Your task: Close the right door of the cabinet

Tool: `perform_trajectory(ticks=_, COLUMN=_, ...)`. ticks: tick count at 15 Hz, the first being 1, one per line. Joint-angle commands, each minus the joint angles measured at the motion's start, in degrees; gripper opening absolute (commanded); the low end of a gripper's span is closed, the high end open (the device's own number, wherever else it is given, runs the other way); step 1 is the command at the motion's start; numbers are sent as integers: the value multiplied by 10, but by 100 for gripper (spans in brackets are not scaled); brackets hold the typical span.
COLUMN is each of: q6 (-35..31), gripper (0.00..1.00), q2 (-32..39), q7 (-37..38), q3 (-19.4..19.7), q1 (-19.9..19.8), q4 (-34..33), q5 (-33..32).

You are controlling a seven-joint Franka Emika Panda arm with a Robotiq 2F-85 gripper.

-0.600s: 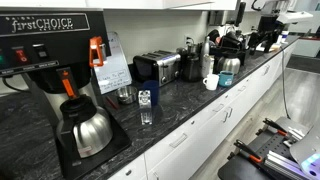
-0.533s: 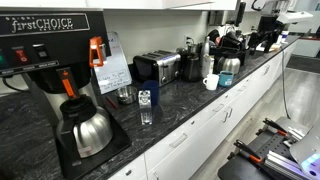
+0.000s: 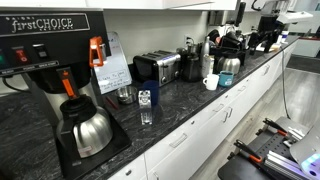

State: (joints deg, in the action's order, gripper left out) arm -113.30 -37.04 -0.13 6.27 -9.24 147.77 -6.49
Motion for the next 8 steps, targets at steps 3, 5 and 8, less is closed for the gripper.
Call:
perform_trajectory(ticks=3, q6=-9, gripper=100, q2=-3, q7=-14, q3=10, q1=13, q4=-8, q5=21)
perform_trajectory(ticks=5, q6=-6, gripper=100, q2=-13, q7=-44, q3=22, q1=26, q4=-18, q5=42)
perform_trajectory(ticks=8, q6=13, gripper=100, q2=-49, q7=-113, q3=52, q1=47, q4=-38, q5=83)
